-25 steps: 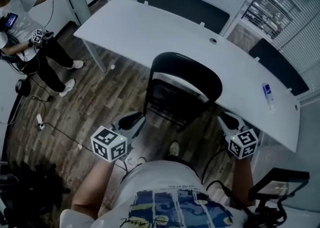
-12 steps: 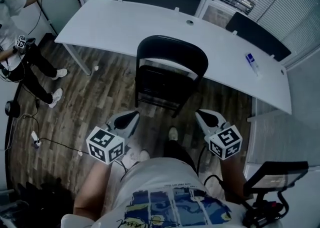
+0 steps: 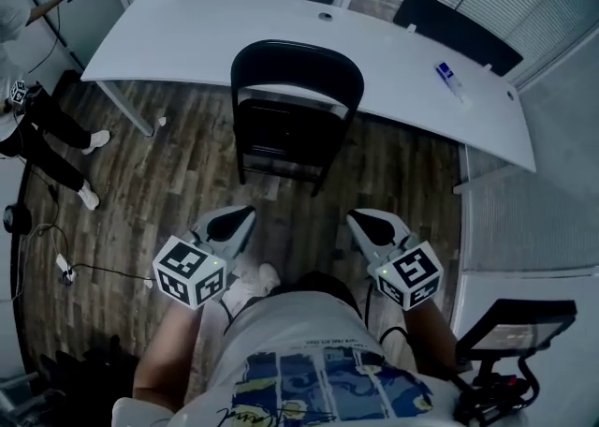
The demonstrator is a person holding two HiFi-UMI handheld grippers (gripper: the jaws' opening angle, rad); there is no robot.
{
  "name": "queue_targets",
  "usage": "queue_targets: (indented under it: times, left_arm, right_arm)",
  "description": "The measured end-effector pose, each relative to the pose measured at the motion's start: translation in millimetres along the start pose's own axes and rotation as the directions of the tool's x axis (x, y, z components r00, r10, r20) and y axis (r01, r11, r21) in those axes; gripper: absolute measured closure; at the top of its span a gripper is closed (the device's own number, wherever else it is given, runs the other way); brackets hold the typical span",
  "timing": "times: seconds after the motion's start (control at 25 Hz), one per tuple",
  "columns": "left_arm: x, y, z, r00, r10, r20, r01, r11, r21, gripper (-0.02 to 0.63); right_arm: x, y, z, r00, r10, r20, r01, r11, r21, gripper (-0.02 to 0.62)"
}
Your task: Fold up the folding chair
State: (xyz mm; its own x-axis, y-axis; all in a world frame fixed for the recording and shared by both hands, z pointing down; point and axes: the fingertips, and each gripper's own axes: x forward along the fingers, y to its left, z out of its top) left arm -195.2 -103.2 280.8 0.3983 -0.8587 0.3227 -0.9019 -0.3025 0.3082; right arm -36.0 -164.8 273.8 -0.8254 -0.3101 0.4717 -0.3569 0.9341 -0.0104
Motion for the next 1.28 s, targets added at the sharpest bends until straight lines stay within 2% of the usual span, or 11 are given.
queue_targets:
  times: [0.4, 0.76, 1.0, 1.28]
  left_arm:
    - [-24, -79, -7, 0.999, -0.032, 0.002, 0.032, 0.999, 0.038, 0.603]
    - [-51, -152, -39, 0.999, -0.013, -0.038, 0.016, 0.998, 0.068, 0.603]
    - [-78, -171, -62, 0.997, -0.007, -0.072, 0.013, 0.997, 0.080, 0.603]
    - [-95, -177, -61, 0.996, -0.063, -0.068, 0.070, 0.992, 0.103, 0.603]
  right_arm:
    - [-78, 33, -26, 1.000, -0.007, 0.027, 0.007, 1.000, -0.008, 0.592]
    - [-152, 67, -70, 0.999, -0.030, 0.043, 0.028, 0.998, 0.062, 0.592]
    - [-166, 96, -81, 0.997, -0.031, 0.071, 0.026, 0.997, 0.075, 0.592]
    - [-179, 119, -75, 0.992, -0.100, 0.076, 0.094, 0.992, 0.079, 0.593]
